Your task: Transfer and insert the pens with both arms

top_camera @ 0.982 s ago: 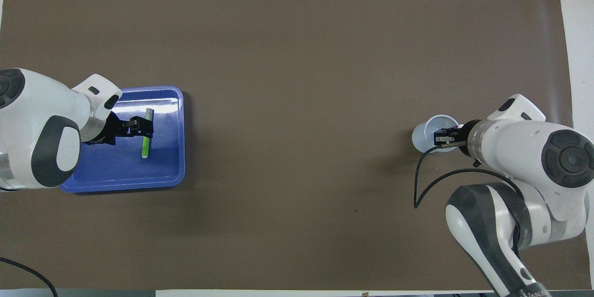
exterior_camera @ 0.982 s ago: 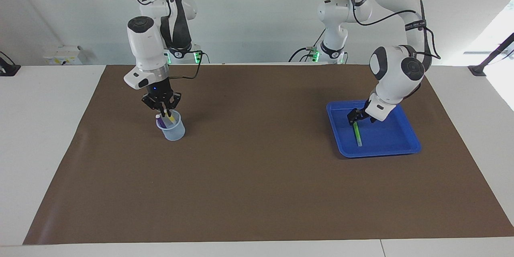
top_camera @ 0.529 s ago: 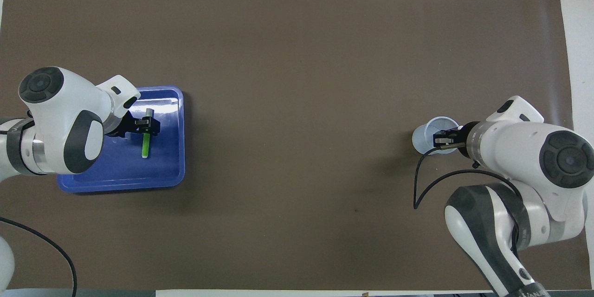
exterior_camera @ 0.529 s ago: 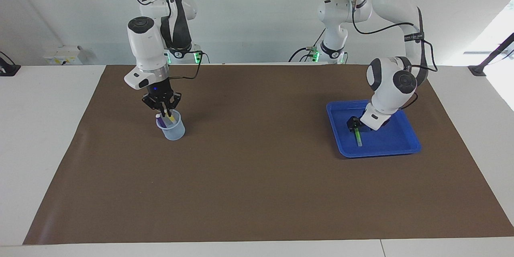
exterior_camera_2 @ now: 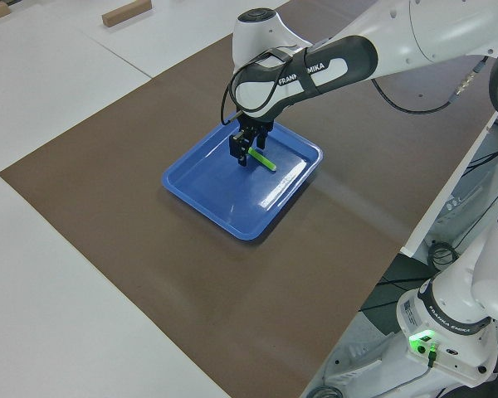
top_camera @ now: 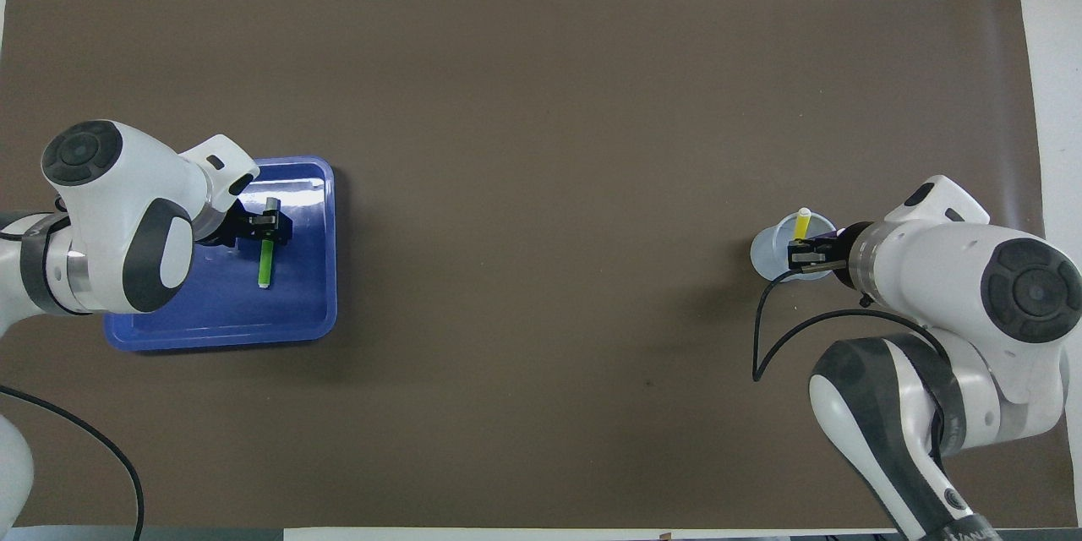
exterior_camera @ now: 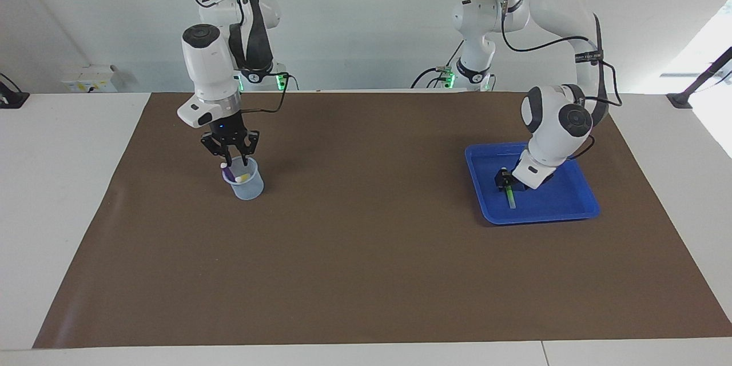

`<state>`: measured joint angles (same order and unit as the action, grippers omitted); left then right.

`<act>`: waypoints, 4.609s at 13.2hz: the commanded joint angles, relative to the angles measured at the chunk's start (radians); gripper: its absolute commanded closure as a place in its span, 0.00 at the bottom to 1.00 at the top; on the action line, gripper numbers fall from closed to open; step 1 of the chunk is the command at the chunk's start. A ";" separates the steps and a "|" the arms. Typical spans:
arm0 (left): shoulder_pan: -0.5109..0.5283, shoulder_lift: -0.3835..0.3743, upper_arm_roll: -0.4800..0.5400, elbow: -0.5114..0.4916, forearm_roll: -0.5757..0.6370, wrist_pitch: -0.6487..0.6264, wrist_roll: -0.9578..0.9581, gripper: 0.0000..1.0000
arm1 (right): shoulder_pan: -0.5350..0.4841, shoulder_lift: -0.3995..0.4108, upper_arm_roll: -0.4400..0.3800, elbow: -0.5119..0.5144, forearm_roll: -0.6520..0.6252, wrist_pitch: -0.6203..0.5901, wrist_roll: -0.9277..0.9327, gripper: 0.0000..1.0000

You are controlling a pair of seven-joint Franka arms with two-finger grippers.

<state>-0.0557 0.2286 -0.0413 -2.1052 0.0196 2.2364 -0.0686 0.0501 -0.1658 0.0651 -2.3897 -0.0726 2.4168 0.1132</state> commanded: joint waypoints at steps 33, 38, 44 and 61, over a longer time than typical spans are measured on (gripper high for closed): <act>-0.027 -0.224 -0.032 0.274 -0.689 -0.633 -1.236 1.00 | -0.006 0.121 -0.030 0.737 0.146 -0.792 0.086 0.00; -0.111 -0.250 -0.034 0.212 -0.941 -0.395 -1.500 1.00 | -0.004 0.140 0.116 0.758 0.353 -0.670 0.283 0.00; -0.355 -0.382 -0.034 -0.045 -1.234 0.020 -1.525 1.00 | 0.002 0.181 0.300 0.744 0.470 -0.457 0.477 0.00; -0.381 -0.407 -0.034 -0.084 -1.356 0.068 -1.465 1.00 | 0.010 0.238 0.412 0.741 0.424 -0.381 0.493 1.00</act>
<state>-0.4274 -0.1455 -0.0812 -2.1524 -1.3067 2.2846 -1.5567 0.0637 0.0703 0.4642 -1.6516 0.3649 2.0357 0.5967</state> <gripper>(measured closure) 0.837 0.775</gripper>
